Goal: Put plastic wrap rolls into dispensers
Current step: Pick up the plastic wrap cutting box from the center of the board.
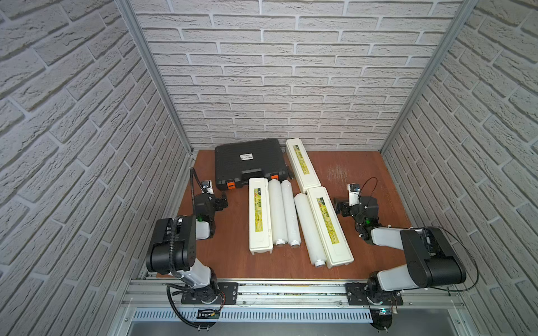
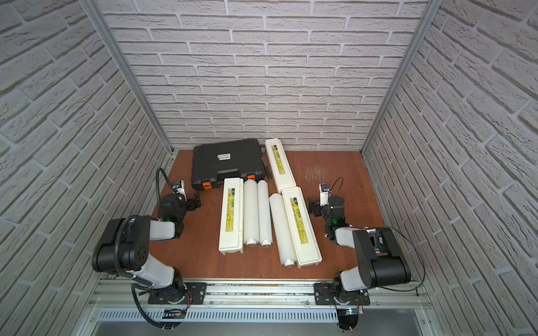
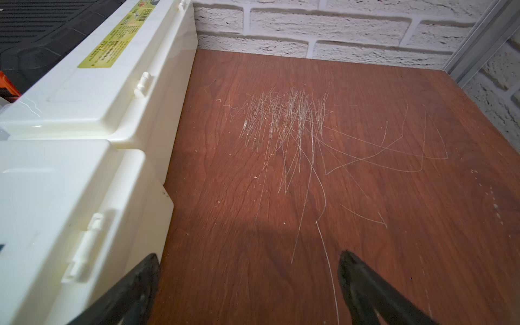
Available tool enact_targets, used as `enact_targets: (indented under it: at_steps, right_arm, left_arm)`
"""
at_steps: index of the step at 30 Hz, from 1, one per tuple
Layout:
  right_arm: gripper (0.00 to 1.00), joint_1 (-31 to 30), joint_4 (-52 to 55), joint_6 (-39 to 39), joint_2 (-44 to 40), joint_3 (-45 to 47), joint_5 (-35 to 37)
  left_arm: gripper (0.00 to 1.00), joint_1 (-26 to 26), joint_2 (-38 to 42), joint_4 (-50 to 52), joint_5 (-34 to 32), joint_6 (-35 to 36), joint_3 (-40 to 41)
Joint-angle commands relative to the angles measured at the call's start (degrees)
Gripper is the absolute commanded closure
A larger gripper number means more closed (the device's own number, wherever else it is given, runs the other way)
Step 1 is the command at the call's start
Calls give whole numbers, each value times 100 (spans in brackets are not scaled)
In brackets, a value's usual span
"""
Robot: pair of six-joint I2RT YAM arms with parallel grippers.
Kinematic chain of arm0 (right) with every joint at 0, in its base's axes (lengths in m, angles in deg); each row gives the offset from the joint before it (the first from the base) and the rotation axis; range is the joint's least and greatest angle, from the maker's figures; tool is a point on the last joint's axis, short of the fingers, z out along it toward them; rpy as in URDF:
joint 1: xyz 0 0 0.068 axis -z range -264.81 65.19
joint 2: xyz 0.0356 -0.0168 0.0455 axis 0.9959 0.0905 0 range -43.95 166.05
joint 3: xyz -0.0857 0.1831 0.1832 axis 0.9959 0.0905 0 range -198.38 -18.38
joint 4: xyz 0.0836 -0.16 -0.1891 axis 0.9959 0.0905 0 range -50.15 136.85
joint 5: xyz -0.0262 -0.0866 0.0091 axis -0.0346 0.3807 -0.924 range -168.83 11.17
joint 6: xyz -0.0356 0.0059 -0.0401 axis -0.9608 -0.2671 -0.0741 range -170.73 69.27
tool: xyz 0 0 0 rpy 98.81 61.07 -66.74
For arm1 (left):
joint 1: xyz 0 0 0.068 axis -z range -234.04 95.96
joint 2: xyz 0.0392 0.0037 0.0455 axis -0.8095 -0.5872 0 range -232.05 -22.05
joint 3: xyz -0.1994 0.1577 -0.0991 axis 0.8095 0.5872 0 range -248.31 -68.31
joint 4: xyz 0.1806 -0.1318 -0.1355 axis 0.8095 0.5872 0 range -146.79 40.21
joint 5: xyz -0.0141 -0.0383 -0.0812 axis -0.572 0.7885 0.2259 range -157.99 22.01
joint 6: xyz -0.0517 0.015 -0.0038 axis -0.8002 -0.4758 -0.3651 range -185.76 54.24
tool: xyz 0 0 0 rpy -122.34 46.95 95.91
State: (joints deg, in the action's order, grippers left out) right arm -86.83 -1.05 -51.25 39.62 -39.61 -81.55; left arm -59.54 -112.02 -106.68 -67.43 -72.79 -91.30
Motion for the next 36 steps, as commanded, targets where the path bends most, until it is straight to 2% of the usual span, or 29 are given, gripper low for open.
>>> enact_targets:
  at_steps: [1,19,20,21,23,24,26,29,32,36]
  right_arm:
    - [1,0,-190,-26,-41,-91,-53]
    - [1,2,-142,-26,-92,-130,-26]
    - [1,0,326,0,-249,-347,47]
    - [1,-2,1292,39,-473,-748,137]
    - [0,2,2749,-9,-599,-1584,170]
    - [0,2,3464,-51,-629,-2066,-67]
    - [1,-54,4266,62,-730,-2629,-247]
    - [0,-263,4792,734,-954,-3062,-271]
    - [1,-832,5602,1183,-860,-3651,183]
    - [0,-1772,6297,1750,-561,-4274,763]
  left_arm:
    - [2,45,-3,-235,24,119,48]
    - [2,1,24,-253,3,43,48]
    - [2,-12,174,-30,-340,-88,11]
    - [2,-21,377,338,-560,-199,-63]
    - [2,-6,521,505,-426,-116,-121]
    - [2,25,669,719,-462,-84,-180]
    - [2,129,961,1269,-706,-32,-365]
    - [2,216,1467,2310,-980,-242,-818]
    - [2,216,1888,3903,-938,-918,-1539]
    - [2,238,2145,5662,-416,-1807,-2242]
